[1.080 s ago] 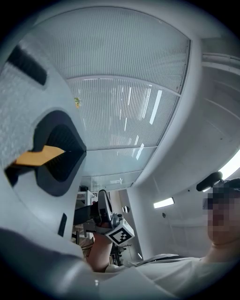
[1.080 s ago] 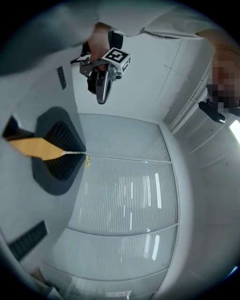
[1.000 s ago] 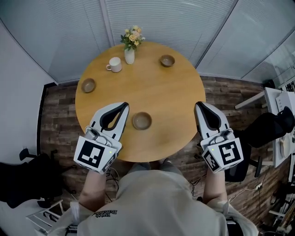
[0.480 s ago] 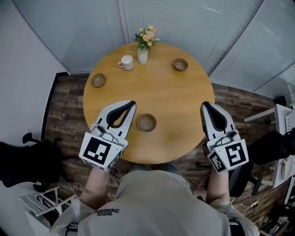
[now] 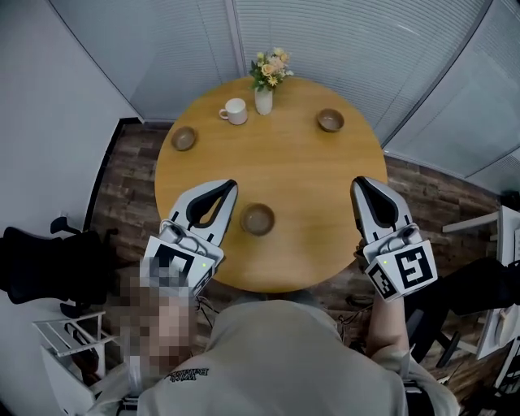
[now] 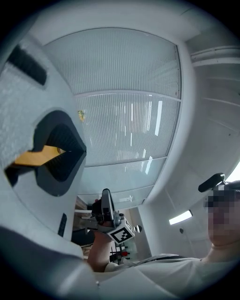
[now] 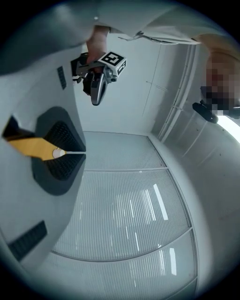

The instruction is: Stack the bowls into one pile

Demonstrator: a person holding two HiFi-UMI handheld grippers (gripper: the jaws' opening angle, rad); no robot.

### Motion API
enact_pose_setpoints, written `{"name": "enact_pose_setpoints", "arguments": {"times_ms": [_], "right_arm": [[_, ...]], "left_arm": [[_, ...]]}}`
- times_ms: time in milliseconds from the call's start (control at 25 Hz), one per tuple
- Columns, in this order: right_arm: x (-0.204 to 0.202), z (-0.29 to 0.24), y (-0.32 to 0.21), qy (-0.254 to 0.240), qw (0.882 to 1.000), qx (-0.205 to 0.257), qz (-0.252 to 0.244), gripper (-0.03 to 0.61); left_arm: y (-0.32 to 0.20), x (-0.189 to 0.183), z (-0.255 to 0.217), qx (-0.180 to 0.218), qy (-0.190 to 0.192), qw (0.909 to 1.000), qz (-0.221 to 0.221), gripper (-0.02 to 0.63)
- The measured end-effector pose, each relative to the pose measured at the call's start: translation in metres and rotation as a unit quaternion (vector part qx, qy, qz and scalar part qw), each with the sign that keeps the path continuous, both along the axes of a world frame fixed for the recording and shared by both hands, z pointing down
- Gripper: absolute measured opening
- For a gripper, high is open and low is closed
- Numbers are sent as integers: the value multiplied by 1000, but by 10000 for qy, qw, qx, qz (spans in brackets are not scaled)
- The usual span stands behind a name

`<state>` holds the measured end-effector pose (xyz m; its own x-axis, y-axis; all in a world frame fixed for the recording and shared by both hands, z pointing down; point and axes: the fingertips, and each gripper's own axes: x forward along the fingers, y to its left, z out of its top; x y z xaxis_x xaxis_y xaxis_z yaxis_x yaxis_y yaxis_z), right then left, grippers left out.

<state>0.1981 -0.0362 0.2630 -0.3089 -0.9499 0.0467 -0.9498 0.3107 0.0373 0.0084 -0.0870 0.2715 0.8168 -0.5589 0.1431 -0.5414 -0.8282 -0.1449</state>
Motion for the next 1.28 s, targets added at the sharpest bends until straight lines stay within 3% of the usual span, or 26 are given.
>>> {"name": "enact_pose_setpoints", "arguments": {"times_ms": [320,680,880,1280], "right_arm": [[19,11,-16,22,9998,-180,-61,37],[41,32,-51,389,9982,-429,-172,38],[52,48,-83,803,9947,-593,-234,91],[92,111,-171,1744,9756,-1275,-383,117]], "left_arm": [[-10,19,3,-55,30,10000,-31,20],[-30,47,3,3,-49,9999,101,20],[-46,67,3,54,-12,9997,222,20],[-90,114,27,-32,16,9991,432,20]]}}
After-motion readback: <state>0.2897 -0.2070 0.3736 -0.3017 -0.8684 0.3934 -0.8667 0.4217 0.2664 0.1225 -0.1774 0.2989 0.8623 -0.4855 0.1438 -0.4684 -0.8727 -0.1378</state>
